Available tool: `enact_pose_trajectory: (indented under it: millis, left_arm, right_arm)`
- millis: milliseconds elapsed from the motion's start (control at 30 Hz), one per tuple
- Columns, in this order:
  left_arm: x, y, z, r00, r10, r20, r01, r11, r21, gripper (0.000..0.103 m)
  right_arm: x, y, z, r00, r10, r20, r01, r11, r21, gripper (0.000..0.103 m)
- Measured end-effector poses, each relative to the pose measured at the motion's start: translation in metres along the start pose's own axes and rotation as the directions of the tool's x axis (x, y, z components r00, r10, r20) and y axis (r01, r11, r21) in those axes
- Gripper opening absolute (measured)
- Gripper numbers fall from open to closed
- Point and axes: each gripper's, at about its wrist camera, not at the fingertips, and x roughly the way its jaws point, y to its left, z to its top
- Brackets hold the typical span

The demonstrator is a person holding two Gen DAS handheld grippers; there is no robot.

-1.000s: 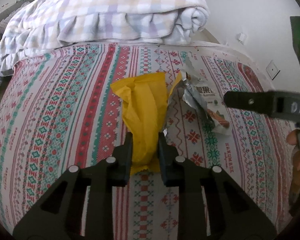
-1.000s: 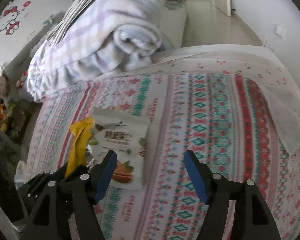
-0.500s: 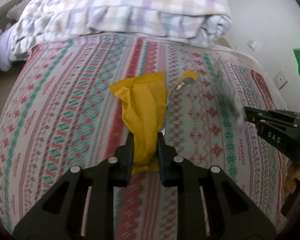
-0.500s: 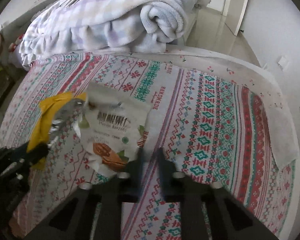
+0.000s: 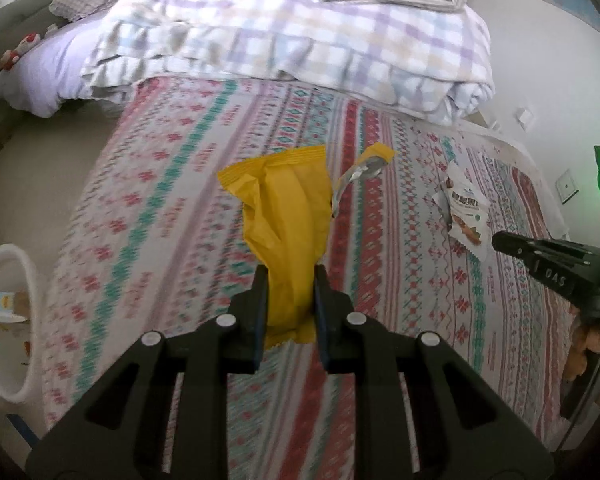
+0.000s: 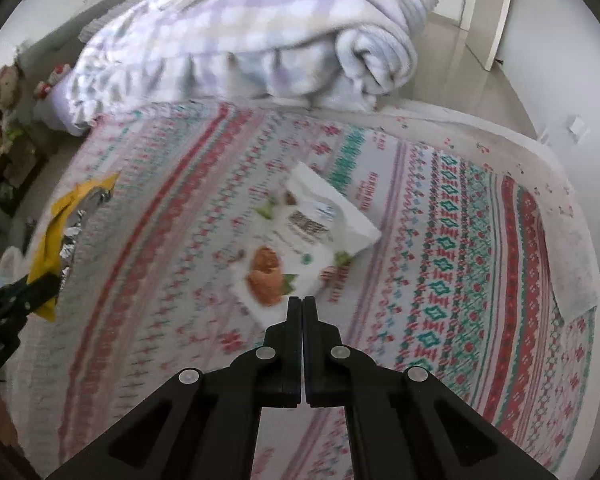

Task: Collect trash

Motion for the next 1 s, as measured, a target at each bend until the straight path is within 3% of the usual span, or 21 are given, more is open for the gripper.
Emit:
enact_pose_trajectory:
  millis: [233,367,400,467,500,533,833,1000]
  left_arm:
    - [-0.044,0.042,-0.008,0.999,0.022,0.048,-0.020,0.999,-0.032,0.022]
    - [-0.059,0.067,-0.017,0.998,0.024,0.061,-0.019,0.997,-0.073,0.022]
    - [-0.061,0.073,-0.020,0.998,0.027,0.060,-0.022,0.996,-0.083,0.022]
    - [-0.063,0.082,-0.022,0.998,0.033,0.059,-0.027,0.995,-0.099,0.022]
    - [-0.064,0.089,-0.024,0.998,0.036,0.057,-0.029,0.993,-0.113,0.022]
    - [-0.065,0.092,-0.024,0.998,0.038,0.056,-0.030,0.992,-0.122,0.022]
    - [-0.067,0.129,-0.025,0.996,0.077,0.040,-0.069,0.982,-0.176,0.022]
    - [-0.061,0.138,-0.022,0.995,0.094,0.026,-0.087,0.978,-0.190,0.023]
  right_arm:
    - [-0.038,0.006,-0.004,0.992,0.114,0.060,-0.116,0.993,0.032,0.001]
    - [-0.051,0.006,-0.007,0.989,0.126,0.080,-0.130,0.991,0.044,0.002]
    - [-0.050,0.003,-0.006,0.988,0.123,0.091,-0.129,0.990,0.059,0.008]
    - [-0.043,-0.004,-0.004,0.990,0.114,0.081,-0.124,0.984,0.128,0.042]
    - [-0.036,-0.009,-0.001,0.992,0.104,0.073,-0.115,0.980,0.163,0.078]
    - [-0.034,-0.012,0.000,0.992,0.087,0.089,-0.103,0.975,0.195,0.088]
    - [0.014,-0.003,0.029,0.997,-0.061,0.045,0.052,0.979,0.196,0.087]
    - [0.044,0.006,0.033,0.996,-0.088,-0.026,0.091,0.980,0.177,0.088]
